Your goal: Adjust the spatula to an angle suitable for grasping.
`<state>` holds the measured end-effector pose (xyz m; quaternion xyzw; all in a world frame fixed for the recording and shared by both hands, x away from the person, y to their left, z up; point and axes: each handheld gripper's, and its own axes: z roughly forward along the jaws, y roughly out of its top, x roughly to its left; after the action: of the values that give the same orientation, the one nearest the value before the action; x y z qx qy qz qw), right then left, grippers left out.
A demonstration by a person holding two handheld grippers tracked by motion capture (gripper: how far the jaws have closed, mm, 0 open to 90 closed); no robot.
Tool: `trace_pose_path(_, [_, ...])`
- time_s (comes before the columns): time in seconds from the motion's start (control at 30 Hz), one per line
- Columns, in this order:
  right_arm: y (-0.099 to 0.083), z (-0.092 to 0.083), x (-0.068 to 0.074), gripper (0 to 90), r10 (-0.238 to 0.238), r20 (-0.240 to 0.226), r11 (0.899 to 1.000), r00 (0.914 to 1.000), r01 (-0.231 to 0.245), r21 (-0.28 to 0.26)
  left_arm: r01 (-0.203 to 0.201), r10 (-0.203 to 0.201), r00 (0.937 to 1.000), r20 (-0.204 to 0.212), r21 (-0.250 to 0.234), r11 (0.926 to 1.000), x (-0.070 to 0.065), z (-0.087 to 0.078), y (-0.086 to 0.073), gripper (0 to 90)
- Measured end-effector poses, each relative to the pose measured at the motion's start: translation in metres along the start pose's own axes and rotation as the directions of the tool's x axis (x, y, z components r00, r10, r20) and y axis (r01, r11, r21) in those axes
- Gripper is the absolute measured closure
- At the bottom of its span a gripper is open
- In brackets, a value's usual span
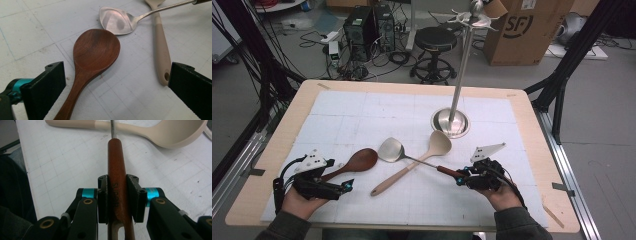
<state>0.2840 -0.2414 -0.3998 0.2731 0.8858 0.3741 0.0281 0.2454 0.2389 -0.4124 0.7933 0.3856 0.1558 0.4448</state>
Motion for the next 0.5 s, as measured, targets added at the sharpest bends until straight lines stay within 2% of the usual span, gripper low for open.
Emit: trace_pose_path(0.5, [-0.0005,-0.0026,-0.0007,72.8,0.003,-0.013,1.000,0.9999,-0.002,0.004,-0.004,0.004,1.0000,0.004,0.000,1.0000,-0.0006,0.0004,0.0003,2.1])
